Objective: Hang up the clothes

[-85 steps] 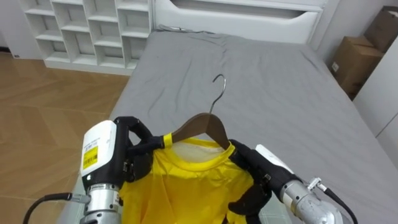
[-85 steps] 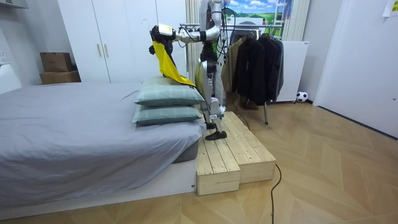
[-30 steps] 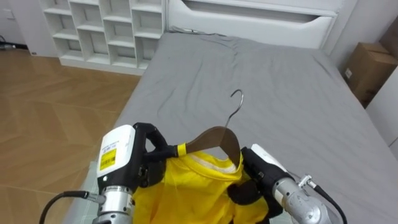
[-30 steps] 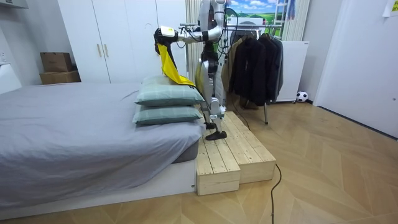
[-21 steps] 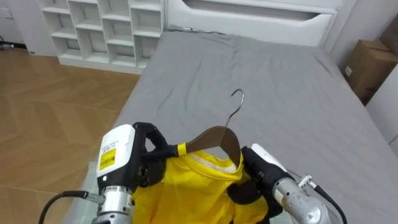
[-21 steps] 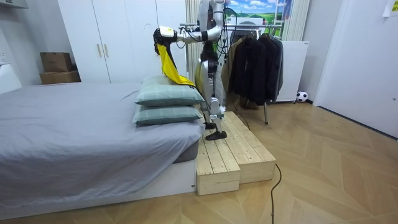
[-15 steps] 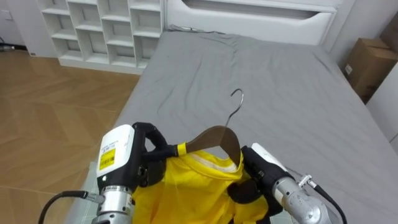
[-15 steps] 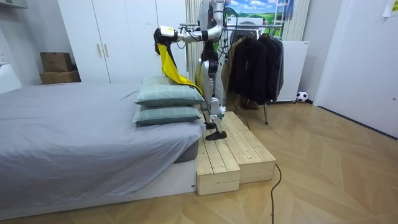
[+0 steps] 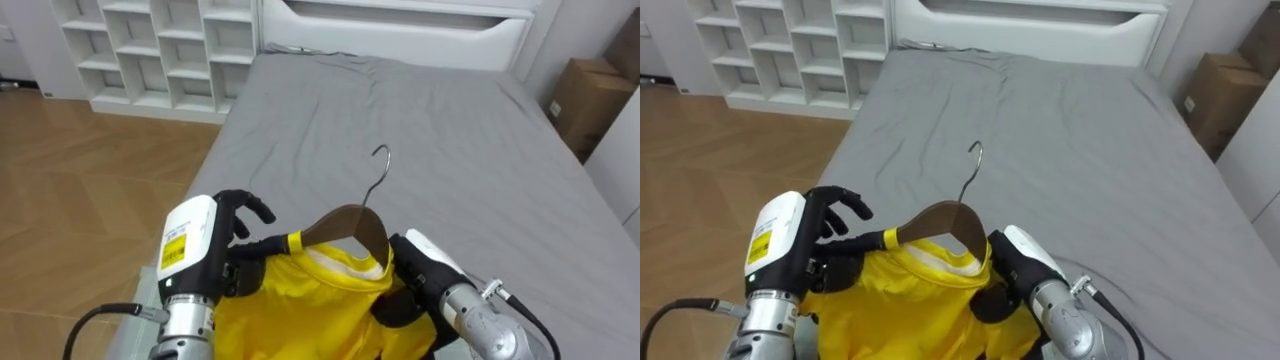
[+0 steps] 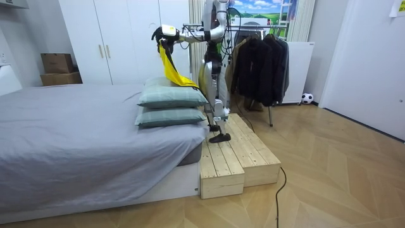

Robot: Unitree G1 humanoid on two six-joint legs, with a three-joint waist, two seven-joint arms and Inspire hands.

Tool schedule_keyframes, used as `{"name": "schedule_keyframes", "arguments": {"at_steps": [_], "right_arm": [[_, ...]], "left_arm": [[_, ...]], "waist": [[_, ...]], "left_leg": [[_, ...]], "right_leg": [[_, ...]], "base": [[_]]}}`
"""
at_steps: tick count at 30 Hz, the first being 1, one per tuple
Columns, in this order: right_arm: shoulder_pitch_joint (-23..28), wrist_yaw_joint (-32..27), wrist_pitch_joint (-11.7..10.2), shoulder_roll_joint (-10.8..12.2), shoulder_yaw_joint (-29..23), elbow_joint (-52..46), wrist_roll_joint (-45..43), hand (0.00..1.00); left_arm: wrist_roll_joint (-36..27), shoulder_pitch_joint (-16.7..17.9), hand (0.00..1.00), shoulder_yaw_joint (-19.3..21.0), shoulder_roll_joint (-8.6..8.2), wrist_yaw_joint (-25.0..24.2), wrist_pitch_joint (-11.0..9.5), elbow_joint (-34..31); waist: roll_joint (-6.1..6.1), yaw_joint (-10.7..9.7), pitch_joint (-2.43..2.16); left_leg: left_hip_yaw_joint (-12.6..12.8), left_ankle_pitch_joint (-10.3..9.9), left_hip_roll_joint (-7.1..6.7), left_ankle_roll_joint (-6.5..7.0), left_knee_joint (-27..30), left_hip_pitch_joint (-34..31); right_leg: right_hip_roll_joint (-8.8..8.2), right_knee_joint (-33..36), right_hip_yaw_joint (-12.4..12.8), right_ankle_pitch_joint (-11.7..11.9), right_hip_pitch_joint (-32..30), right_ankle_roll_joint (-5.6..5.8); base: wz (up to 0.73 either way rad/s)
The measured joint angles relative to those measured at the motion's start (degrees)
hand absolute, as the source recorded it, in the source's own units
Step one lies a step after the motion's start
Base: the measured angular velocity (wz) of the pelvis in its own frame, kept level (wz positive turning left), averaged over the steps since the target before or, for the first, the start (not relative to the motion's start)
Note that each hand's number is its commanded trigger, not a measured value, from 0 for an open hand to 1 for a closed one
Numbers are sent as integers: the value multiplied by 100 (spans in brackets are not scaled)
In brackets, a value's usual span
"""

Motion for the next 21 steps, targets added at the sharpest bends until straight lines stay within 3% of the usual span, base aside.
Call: {"name": "schedule_keyframes", "arguments": {"at_steps": [4,10,14,21], "right_arm": [[1,-53,-46,-75,-70,3,94,100],[1,-199,-50,-175,-231,6,495,100],[0,-316,-44,-287,-301,3,497,100],[1,-370,-40,-370,-369,-64,502,100]], "left_arm": [[-155,0,0,1,-15,78,-131,34],[-173,-5,0,9,-35,117,-134,36],[-179,-3,0,50,-33,212,-129,36],[-176,7,0,200,32,284,-111,36]], "waist": [[-32,-18,2],[-112,-17,29],[-137,-13,16],[-137,-174,10]], "left_leg": [[16,0,2,0,-5,30],[53,0,13,0,-45,101],[50,1,8,1,-87,60],[28,2,13,0,-71,30]], "right_leg": [[5,7,36,2,8,1],[4,-9,38,1,65,1],[4,-9,36,1,3,1],[8,-18,86,0,-4,3]], "base": [[-6],[-1],[0],[1]]}}
